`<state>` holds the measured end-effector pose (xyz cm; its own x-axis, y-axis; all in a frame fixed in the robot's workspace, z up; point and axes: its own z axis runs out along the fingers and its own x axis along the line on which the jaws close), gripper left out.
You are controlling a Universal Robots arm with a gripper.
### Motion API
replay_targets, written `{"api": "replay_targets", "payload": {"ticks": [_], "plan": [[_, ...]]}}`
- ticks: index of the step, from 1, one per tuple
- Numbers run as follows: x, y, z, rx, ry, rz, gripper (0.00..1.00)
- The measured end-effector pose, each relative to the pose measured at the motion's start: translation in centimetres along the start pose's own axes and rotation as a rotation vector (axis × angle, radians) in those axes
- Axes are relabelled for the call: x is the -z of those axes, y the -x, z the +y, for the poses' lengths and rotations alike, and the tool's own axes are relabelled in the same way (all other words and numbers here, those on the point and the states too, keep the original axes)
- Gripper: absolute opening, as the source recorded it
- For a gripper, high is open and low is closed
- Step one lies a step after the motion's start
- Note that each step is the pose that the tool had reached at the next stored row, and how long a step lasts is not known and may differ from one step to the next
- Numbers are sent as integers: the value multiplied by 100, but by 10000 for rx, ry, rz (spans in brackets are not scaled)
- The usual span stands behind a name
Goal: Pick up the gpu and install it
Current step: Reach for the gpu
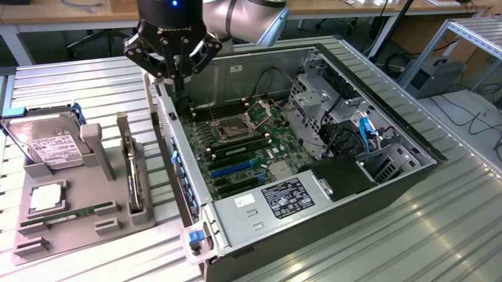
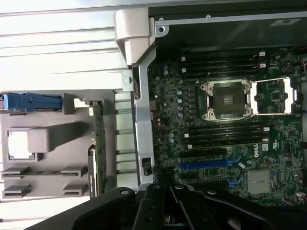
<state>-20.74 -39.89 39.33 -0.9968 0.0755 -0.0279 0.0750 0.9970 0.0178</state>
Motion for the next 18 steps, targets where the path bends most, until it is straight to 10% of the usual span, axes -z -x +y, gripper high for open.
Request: {"api": "replay_targets", "payload": {"ticks": [18], "plan": [[1, -46, -4, 0, -29, -2, 11]]}}
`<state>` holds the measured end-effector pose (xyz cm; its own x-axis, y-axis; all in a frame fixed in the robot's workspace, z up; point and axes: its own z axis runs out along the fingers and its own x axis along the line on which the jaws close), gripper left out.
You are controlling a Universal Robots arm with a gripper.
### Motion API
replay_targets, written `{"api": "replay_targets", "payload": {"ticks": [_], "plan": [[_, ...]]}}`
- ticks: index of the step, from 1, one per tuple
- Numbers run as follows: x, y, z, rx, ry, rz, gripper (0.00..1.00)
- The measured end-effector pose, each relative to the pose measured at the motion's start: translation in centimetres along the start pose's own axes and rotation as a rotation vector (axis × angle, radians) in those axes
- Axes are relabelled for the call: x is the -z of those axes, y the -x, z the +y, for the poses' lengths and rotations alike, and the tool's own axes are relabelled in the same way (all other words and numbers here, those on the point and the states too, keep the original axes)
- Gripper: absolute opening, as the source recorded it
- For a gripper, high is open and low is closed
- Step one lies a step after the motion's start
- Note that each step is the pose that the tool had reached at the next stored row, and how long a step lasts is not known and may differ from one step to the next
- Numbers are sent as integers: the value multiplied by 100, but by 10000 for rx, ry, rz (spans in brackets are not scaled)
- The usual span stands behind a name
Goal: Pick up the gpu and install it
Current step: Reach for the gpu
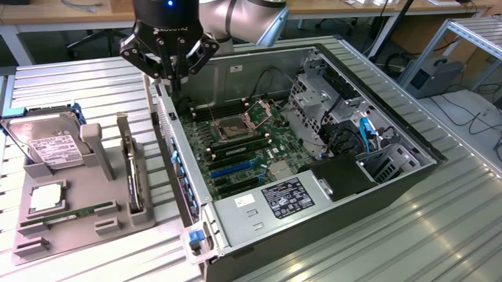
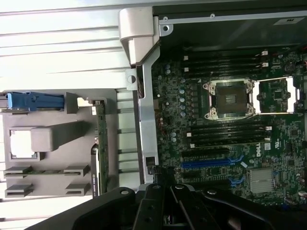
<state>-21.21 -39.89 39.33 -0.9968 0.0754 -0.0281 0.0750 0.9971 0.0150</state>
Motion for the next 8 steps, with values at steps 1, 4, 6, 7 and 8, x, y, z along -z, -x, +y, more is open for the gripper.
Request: {"api": "replay_targets", "payload": {"ticks": [1, 4, 6, 7, 8], "plan": [[0, -3, 0, 1, -2, 0, 11], [0, -14, -1, 0, -7, 0, 11], [1, -20, -1, 1, -11, 0, 11], [1, -23, -2, 0, -12, -1, 11], [1, -26, -2, 1, -14, -1, 11]]}}
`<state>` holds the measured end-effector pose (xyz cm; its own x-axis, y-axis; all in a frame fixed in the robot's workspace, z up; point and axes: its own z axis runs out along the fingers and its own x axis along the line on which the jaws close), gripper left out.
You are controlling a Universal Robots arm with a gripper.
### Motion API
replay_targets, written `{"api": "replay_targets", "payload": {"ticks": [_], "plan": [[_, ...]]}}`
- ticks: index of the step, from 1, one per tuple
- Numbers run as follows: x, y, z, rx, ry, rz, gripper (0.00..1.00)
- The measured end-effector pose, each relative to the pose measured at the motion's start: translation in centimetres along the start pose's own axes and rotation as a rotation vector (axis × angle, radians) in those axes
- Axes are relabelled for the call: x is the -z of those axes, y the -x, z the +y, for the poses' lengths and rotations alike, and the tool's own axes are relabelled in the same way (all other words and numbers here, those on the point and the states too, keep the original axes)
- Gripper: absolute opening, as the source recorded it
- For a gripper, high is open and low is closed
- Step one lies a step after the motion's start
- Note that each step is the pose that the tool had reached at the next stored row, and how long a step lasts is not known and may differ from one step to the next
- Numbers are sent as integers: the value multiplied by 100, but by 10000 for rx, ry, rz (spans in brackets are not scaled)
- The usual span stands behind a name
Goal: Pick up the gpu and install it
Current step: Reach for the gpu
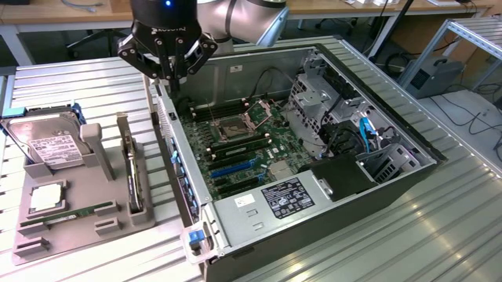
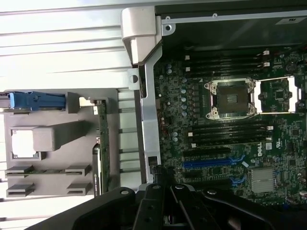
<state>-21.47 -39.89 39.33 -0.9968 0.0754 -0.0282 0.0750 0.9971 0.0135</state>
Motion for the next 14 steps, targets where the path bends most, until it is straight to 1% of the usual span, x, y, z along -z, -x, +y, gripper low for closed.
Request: {"api": "replay_targets", "payload": {"ticks": [14], "plan": [[2, -58, -4, 0, -29, -2, 11]]}}
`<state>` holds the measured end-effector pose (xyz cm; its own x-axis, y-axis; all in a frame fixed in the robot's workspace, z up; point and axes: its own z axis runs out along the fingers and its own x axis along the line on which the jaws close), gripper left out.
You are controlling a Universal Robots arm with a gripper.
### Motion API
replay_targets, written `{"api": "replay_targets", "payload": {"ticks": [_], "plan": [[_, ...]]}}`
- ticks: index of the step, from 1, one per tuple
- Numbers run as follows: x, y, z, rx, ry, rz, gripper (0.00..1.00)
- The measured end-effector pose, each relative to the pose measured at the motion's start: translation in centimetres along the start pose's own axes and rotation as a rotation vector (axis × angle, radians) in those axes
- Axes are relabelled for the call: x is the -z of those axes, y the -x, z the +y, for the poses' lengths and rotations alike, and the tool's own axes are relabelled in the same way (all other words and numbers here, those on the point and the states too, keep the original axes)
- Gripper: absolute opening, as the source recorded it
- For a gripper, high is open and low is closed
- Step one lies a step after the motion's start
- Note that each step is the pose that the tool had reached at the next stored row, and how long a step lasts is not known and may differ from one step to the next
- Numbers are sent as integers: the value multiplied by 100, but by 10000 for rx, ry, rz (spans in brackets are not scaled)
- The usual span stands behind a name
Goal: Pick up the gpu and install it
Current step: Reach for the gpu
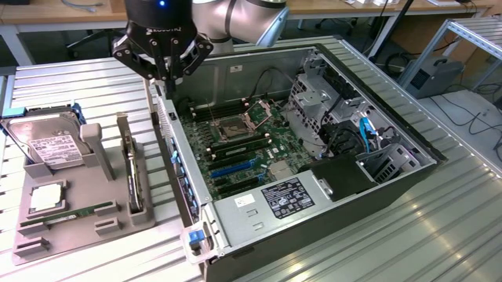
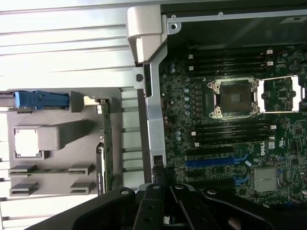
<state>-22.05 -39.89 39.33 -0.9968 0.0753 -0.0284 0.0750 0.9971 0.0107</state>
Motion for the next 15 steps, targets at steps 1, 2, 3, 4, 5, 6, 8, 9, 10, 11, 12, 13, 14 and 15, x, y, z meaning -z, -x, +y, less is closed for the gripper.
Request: {"api": "replay_targets", "payload": {"ticks": [1, 2, 3, 4, 5, 6, 8, 9, 10, 11, 12, 13, 14, 15], "plan": [[0, -5, 0, 0, -1, -1, 11], [0, -10, -1, 0, -3, -1, 11], [0, -15, -1, 0, -4, 0, 11], [0, -19, -2, 0, -6, -1, 11], [1, -25, -2, 0, -7, -1, 11], [1, -29, -2, 0, -8, -1, 11], [1, -39, -3, 0, -12, -1, 11], [1, -44, -3, 1, -13, -2, 11], [1, -49, -4, 1, -14, -2, 11], [1, -54, -4, 1, -16, -2, 11], [1, -60, -5, 1, -17, -2, 11], [2, -74, -6, 0, -20, -2, 11], [2, -80, -6, 1, -20, -2, 11], [2, -86, -7, 1, -21, -2, 11]]}}
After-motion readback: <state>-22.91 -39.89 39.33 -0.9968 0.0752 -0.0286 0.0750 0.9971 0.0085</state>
